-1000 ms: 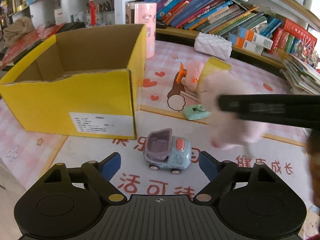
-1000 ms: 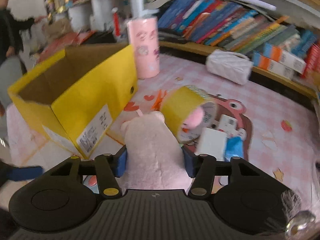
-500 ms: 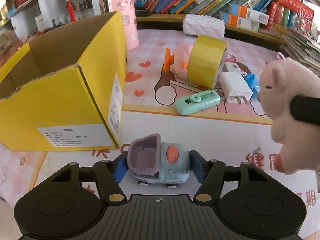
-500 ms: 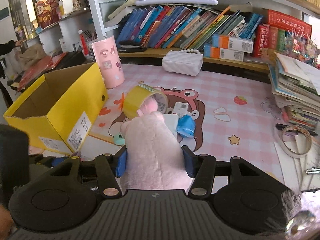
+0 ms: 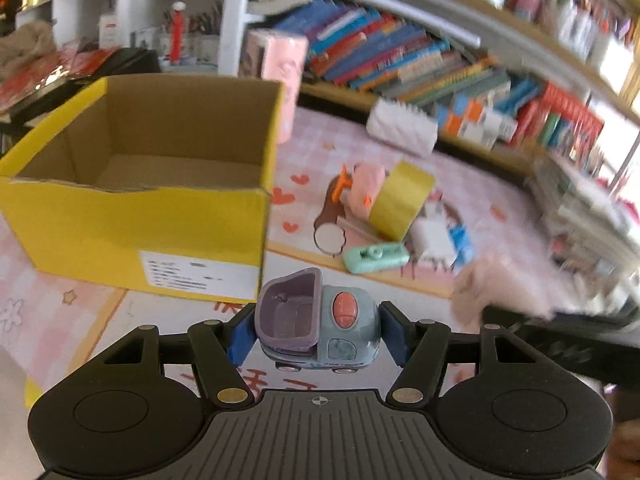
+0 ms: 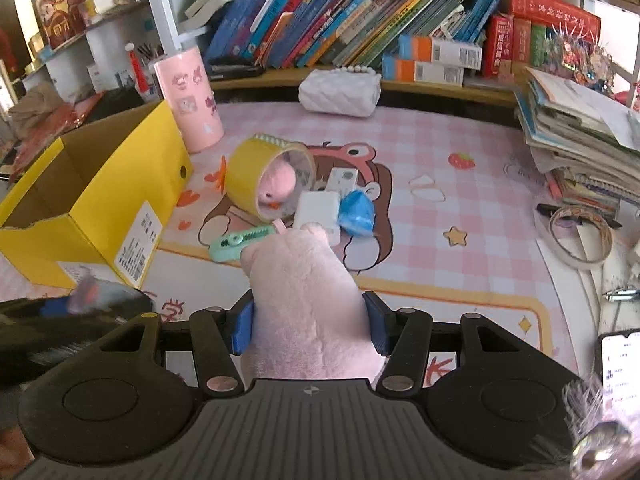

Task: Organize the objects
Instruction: 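Grasp the grey-purple toy car with the left tool while right holds the pig, then carry the pig and toy car toward the yellow box with both tools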

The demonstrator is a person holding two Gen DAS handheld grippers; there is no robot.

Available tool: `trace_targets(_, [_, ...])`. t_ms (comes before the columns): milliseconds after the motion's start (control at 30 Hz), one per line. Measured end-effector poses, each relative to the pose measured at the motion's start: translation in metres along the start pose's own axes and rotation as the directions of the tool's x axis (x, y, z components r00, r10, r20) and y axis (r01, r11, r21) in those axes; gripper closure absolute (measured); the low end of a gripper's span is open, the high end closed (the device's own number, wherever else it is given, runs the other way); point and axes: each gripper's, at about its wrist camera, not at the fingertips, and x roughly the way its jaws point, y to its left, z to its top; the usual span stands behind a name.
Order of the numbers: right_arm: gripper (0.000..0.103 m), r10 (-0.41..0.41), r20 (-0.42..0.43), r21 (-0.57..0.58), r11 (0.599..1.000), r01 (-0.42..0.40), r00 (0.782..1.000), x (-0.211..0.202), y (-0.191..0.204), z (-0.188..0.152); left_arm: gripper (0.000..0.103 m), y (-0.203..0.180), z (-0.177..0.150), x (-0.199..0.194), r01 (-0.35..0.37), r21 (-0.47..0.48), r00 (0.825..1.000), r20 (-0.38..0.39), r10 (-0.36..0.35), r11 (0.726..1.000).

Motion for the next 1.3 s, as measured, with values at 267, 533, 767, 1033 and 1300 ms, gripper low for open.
trace_targets(267, [0.051, 0.011, 0.004, -0.034, 0.999, -0.011, 1.000, -0.013, 0.047, -0.010, 0.039, 0.044, -0.013, -0.031, 0.011, -0.043, 1.000, 0.022, -0.010, 0.999])
trace_targets(533, [0.050, 0.053, -0.018, -0.079, 0.995, -0.054, 0.998, -0.028, 0.124, -0.035, 0.039, 0.108, -0.031, -0.080, -0.029, -0.059, 0.998, 0.062, 0.033, 0.998])
trace_targets(767, [0.050, 0.074, -0.023, -0.107, 0.991, -0.077, 0.997, -0.048, 0.187, -0.061, 0.039, 0.153, -0.043, -0.111, -0.019, -0.059, 0.997, 0.075, 0.023, 0.998])
trace_targets(1033, [0.050, 0.054, -0.025, -0.066, 0.996, -0.056, 0.998, -0.067, 0.228, -0.096, 0.039, 0.189, -0.061, -0.135, -0.002, -0.021, 0.998, 0.068, 0.003, 1.000])
trace_targets(1300, [0.051, 0.038, -0.043, -0.043, 0.998, -0.040, 0.998, -0.073, 0.256, -0.117, 0.039, 0.214, -0.073, -0.148, 0.012, -0.003, 0.998, 0.056, -0.011, 1.000])
